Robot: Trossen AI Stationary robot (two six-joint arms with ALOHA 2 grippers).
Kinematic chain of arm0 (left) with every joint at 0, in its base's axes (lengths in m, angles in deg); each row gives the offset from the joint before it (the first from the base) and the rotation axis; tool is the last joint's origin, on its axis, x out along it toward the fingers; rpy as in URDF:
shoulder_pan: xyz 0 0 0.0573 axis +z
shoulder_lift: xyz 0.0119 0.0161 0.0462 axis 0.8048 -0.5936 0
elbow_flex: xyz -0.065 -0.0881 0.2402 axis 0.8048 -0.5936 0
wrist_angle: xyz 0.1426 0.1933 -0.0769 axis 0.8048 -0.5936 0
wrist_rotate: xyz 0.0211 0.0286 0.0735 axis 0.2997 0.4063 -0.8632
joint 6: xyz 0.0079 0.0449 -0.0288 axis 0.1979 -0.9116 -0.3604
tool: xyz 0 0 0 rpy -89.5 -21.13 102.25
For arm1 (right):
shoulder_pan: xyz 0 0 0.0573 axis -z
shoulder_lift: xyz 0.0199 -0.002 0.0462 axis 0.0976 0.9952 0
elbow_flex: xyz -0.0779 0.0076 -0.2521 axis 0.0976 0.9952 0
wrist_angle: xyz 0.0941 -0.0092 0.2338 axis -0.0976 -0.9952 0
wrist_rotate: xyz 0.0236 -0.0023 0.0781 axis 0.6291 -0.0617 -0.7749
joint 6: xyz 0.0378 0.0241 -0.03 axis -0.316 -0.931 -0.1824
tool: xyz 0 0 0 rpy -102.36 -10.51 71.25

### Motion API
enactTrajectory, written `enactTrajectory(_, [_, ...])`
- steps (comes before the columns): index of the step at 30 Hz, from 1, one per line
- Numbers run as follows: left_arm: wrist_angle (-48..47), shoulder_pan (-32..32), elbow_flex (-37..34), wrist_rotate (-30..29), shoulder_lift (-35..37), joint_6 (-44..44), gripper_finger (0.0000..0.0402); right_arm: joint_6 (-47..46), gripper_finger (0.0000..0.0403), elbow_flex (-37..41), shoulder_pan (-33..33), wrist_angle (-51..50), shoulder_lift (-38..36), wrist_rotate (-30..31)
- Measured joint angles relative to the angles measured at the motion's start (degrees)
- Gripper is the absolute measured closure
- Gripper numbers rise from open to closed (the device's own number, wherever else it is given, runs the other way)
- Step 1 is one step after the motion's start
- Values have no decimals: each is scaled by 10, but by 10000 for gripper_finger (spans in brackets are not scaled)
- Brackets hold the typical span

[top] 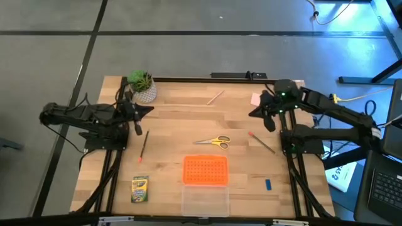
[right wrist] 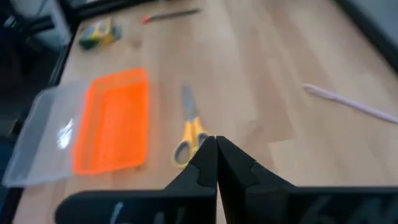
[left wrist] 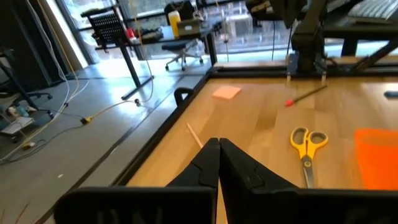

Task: Pack school essentials
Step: Put the right black pencil into the orange supply box

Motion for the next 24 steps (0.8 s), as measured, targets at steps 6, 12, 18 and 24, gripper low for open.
enactTrajectory(6, [-17,0,42,0,-80,0,401,-12,389,-30,-58,24,70,4])
enactTrajectory(12, [-45,0,78,0,-103,-1,401,-65,341,-44,-76,29,123,22])
enactTrajectory(18, [-64,0,88,8,-102,-1,401,-60,281,-44,-95,36,183,50])
enactTrajectory(24, [-66,0,88,10,-102,-1,401,-53,229,-44,-104,59,204,63])
